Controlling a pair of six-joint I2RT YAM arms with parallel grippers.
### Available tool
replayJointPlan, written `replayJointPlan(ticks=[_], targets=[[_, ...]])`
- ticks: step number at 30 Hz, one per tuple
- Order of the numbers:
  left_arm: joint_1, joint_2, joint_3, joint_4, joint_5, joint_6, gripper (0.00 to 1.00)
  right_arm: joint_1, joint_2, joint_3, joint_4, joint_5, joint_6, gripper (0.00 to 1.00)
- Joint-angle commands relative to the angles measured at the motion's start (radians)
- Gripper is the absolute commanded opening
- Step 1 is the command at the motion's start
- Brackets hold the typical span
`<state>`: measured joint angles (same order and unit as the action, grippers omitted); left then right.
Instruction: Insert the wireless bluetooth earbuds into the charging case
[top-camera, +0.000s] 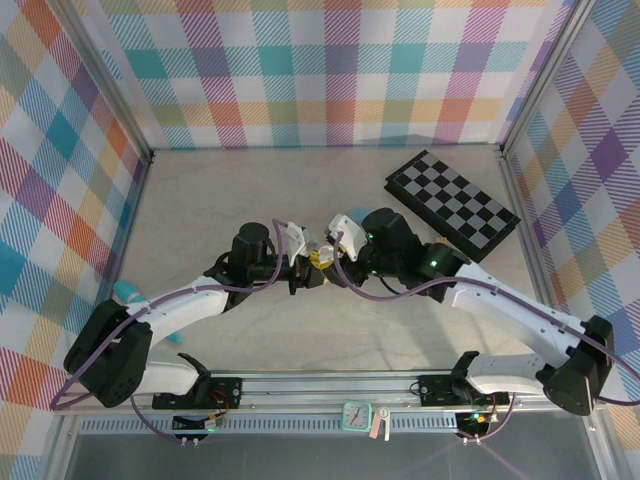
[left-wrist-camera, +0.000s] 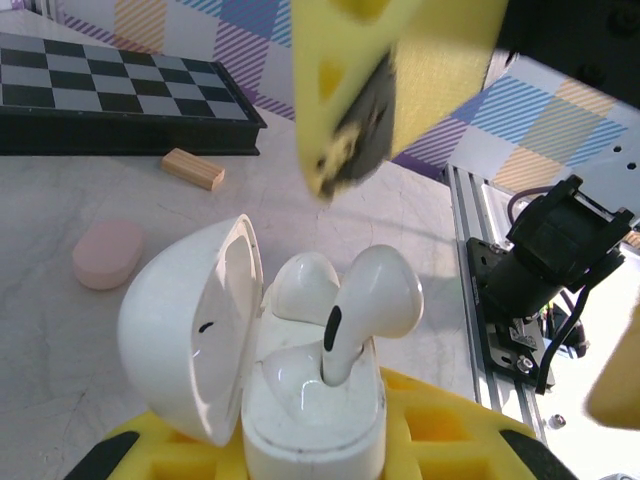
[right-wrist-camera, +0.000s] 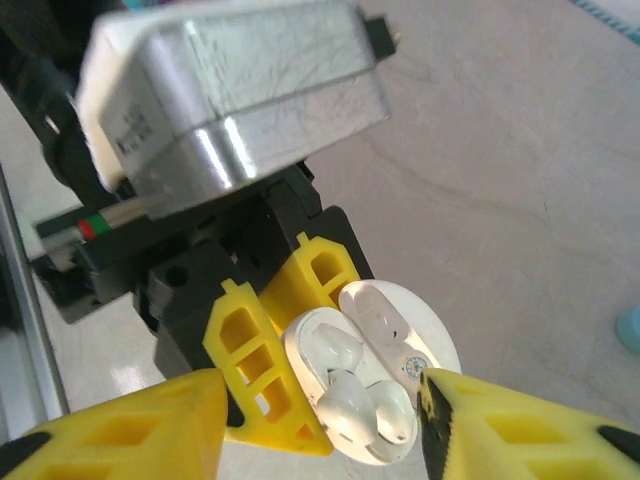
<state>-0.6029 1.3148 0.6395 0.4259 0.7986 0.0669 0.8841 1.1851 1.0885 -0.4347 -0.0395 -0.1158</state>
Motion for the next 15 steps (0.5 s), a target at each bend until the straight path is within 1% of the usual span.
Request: replayJointPlan(ticks=[1, 7, 11, 15], targets=[[-0.006, -0.029, 0.002, 0.062, 0.0, 0.0, 0.06, -0.014, -0.055, -0.009, 0.039, -0.025, 0.043, 0.61], [-0.006, -0.034, -0.013, 0.109, 0.001, 0.002, 0.06, -0.06, -0.081, -0.054, 0.102, -0.002, 0.158, 0.63], [-0.006, -0.041, -0.023, 0.129, 0.007, 0.009, 0.06, -0.098, -0.069, -0.058, 0.091, 0.011, 0.212, 0.65], [-0.006, -0.043, -0.021, 0.127, 0.014, 0.012, 0.06, -0.107, -0.061, -0.061, 0.083, 0.002, 0.233, 0.65]])
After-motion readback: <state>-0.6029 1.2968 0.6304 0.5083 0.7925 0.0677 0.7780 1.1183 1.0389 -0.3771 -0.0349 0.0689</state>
